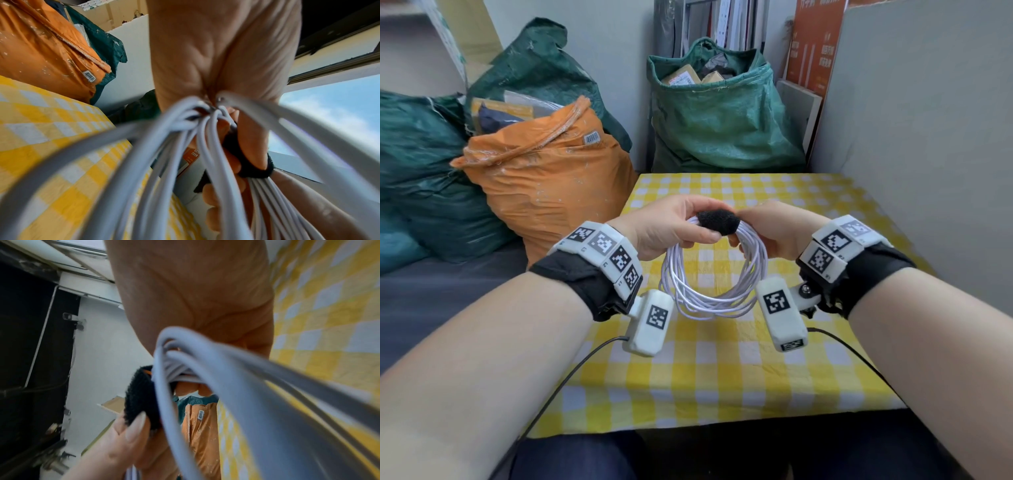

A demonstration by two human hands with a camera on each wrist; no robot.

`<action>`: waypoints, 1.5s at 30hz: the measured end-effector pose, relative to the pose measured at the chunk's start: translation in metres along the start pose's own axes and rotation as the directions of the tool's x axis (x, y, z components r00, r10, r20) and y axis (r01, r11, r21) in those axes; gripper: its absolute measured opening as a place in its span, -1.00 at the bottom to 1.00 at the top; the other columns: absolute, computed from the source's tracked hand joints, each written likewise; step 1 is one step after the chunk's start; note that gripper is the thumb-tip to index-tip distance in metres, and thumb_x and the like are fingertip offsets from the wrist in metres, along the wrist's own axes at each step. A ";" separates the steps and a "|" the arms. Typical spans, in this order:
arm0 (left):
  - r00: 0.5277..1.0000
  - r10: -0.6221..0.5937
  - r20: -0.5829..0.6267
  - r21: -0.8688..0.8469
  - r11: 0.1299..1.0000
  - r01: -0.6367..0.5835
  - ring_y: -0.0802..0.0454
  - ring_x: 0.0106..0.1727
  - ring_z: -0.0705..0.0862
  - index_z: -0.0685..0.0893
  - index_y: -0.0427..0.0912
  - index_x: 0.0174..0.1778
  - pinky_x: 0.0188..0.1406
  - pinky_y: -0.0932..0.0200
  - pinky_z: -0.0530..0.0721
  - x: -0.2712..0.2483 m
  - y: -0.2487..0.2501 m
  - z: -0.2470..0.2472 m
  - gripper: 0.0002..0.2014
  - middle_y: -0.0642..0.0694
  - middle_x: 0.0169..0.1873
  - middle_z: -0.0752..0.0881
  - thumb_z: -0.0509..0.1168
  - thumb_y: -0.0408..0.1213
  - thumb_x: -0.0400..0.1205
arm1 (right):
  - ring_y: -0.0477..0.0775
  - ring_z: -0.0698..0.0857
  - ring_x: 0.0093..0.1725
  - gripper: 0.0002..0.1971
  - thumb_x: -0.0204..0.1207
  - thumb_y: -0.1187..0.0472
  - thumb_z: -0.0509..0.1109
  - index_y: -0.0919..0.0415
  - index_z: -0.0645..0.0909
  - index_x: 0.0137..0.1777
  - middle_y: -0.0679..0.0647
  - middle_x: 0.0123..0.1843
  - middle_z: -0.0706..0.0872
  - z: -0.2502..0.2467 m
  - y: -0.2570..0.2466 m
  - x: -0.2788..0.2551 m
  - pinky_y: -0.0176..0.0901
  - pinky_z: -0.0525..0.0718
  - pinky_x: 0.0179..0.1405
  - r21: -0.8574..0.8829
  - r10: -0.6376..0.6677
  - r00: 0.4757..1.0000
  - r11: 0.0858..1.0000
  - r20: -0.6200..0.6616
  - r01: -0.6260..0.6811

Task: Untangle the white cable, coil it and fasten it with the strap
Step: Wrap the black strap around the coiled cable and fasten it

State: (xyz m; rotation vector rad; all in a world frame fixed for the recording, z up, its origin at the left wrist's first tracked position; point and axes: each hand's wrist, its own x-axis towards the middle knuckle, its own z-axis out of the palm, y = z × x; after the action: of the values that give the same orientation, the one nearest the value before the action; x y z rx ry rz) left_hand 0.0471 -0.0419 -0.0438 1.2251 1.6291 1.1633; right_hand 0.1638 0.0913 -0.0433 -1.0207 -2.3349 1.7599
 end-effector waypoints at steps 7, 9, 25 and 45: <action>0.991 -0.053 -0.124 0.052 0.997 0.059 0.16 -0.25 0.50 0.58 -0.09 0.28 -0.38 0.31 0.40 0.003 0.000 0.000 -0.65 0.00 -0.11 0.63 0.29 -0.48 0.61 | 0.03 0.63 -0.26 -0.57 0.55 -0.15 0.33 0.22 0.58 0.15 0.07 -0.12 0.67 -0.007 0.004 0.002 -0.22 0.58 -0.24 0.037 -0.148 0.980 0.987 -0.132 0.154; 0.986 -0.070 -0.153 0.055 0.995 0.079 0.15 -0.23 0.50 0.58 -0.04 0.25 -0.34 0.27 0.39 0.004 -0.001 0.000 -0.66 0.01 -0.12 0.63 0.28 -0.48 0.62 | -0.05 0.66 -0.23 -0.54 0.52 -0.15 0.37 0.15 0.52 0.27 0.02 -0.01 0.69 -0.005 0.003 -0.001 -0.24 0.59 -0.29 0.024 -0.214 0.972 0.976 -0.094 0.217; 0.982 -0.120 -0.143 0.038 0.991 0.126 0.10 -0.42 0.32 0.56 -0.26 0.35 -0.56 0.38 0.39 0.005 -0.005 -0.007 -0.66 -0.07 -0.31 0.53 0.23 -0.50 0.64 | -0.18 0.52 -0.11 -0.69 0.29 0.32 0.63 0.08 0.55 -0.12 -0.03 0.03 0.58 0.011 0.006 -0.002 -0.55 0.47 -0.14 -0.411 -0.680 0.733 0.676 -0.026 0.612; 0.997 -0.034 -0.062 0.171 0.984 0.044 0.20 -0.41 0.42 0.51 -0.37 0.31 -0.43 0.42 0.44 0.004 0.001 -0.004 -0.73 -0.16 -0.10 0.68 0.06 -0.39 0.75 | 0.12 0.73 -0.23 -0.80 0.44 0.17 0.53 0.09 0.62 -0.36 0.30 -0.17 0.81 0.009 0.005 0.000 0.16 0.73 -0.01 -0.038 -0.512 0.833 0.855 -0.208 0.517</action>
State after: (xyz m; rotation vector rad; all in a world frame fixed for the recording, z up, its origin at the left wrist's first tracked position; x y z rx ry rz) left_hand 0.0425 -0.0390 -0.0415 1.2704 1.8218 1.0603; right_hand 0.1624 0.0846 -0.0504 -0.4688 -2.1754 1.3848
